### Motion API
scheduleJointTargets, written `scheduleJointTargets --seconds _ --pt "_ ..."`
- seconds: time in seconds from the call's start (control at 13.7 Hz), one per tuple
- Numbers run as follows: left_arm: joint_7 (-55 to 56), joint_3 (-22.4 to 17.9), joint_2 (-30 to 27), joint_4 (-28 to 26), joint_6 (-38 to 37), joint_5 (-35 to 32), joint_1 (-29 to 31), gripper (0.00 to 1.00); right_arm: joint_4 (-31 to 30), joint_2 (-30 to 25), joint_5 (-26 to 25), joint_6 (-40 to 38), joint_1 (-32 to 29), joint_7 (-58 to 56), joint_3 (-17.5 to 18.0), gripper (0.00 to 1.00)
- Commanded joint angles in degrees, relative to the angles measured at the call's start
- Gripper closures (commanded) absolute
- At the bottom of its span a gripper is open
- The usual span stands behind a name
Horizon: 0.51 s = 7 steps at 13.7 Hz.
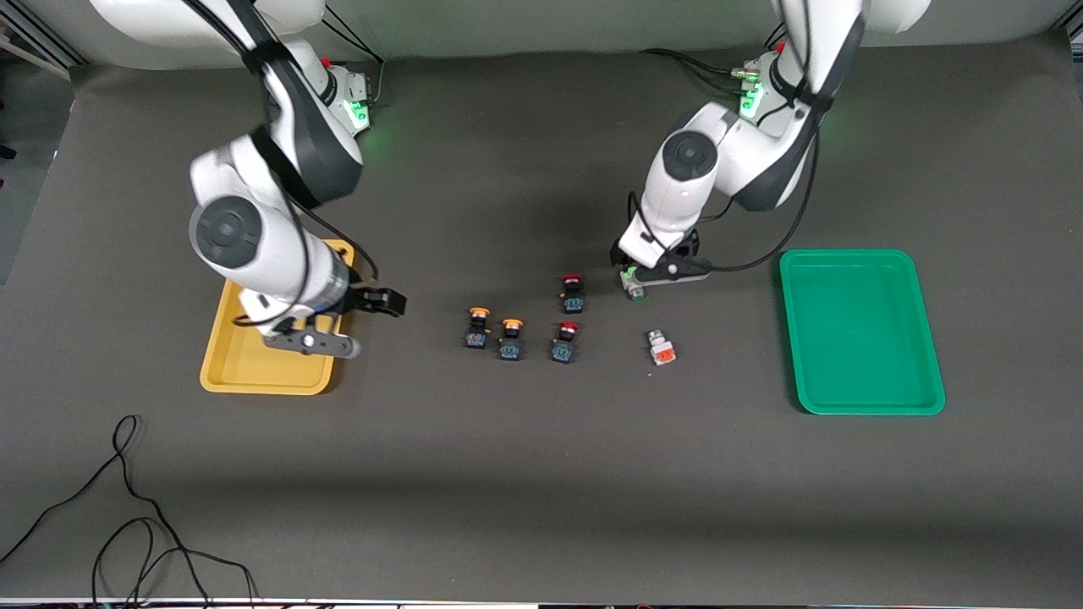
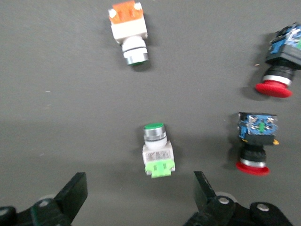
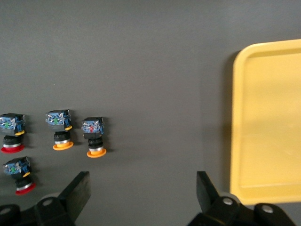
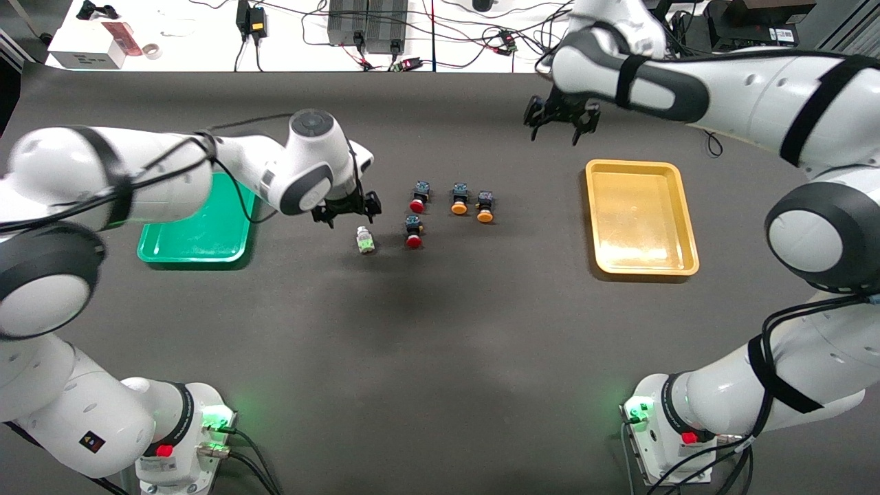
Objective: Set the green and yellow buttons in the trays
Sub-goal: 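Grasp the green-cap button with the left gripper while the right gripper descends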
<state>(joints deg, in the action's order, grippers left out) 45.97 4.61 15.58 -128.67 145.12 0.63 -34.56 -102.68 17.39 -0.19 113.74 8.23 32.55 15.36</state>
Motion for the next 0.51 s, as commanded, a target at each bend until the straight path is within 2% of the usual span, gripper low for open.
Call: scheduleJointTargets --seconds 0.0,0.29,0.37,0.44 --pt "4.4 -1.0 4.4 0.7 4.3 -0.9 -2.7 0.0 -3.2 1.8 -0.6 6.2 0.7 3.0 0.6 0.0" --pt "4.6 -1.0 7.5 1.3 5.9 -0.9 -2.8 0.0 -3.2 7.7 -1.0 12.7 3.5 6.3 0.6 0.0" --pt "4.6 -1.0 7.7 1.3 5.9 -1.0 -2.8 0.05 -3.2 9.1 -1.0 14.1 4.1 6.4 0.5 0.0" --pt "4.7 -1.0 7.7 1.3 5.9 -1.0 -2.8 0.16 -3.2 10.6 -1.1 15.4 4.6 6.4 0.5 0.0"
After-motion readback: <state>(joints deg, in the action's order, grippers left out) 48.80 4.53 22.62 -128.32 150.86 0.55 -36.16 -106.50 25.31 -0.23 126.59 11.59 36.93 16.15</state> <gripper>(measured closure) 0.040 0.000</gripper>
